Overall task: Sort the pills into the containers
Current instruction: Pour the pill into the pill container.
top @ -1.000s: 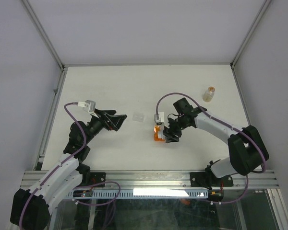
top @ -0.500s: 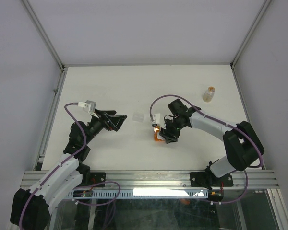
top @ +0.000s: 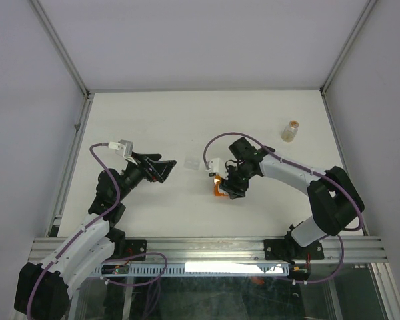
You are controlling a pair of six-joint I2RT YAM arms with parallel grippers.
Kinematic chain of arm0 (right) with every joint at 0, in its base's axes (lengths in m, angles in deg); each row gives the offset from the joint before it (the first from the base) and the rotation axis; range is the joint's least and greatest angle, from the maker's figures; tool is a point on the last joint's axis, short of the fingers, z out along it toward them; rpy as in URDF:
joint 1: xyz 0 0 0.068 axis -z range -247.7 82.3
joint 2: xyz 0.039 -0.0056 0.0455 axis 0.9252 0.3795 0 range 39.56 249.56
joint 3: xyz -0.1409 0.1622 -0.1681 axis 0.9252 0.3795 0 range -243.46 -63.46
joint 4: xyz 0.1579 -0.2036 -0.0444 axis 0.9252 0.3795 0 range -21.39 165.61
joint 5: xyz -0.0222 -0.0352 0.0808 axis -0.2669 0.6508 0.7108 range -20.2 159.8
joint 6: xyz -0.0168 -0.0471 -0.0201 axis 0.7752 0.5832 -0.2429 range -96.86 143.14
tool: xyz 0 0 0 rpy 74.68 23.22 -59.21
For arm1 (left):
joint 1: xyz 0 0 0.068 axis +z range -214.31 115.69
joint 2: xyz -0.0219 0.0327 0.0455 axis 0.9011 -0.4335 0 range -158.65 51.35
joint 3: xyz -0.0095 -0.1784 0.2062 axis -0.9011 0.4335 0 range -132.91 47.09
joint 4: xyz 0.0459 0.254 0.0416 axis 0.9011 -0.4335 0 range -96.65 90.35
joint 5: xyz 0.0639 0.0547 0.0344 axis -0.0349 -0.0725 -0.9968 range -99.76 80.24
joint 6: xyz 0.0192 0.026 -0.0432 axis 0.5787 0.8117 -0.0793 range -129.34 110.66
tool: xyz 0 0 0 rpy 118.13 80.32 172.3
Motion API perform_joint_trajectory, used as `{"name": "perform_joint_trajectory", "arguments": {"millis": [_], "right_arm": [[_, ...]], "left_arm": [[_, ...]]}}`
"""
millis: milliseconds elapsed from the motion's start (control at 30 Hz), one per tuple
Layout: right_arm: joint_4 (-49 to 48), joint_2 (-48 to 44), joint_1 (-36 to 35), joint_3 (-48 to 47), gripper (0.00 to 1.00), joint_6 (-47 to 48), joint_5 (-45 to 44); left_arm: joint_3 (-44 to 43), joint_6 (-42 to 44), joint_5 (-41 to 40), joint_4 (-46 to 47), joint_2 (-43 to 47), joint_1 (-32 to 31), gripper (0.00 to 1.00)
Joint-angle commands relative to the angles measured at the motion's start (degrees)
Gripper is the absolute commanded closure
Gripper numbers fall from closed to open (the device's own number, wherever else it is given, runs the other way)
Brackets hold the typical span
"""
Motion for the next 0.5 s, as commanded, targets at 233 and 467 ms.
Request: {"name": "perform_joint_trajectory", "arguments": {"millis": [233, 467], "right_arm": [[2.57, -0.37, -1.68, -4.31, 1.00, -1.47, -2.86], [3.37, -0.37, -2.56, -4.79, 1.00, -1.44, -4.40]], "left_arm": [[-0.02, 1.48, -0.63, 2.57, 0.15, 0.35, 0.01], [-0.02, 1.48, -0.58, 2.57, 0.15, 0.35, 0.01]]}}
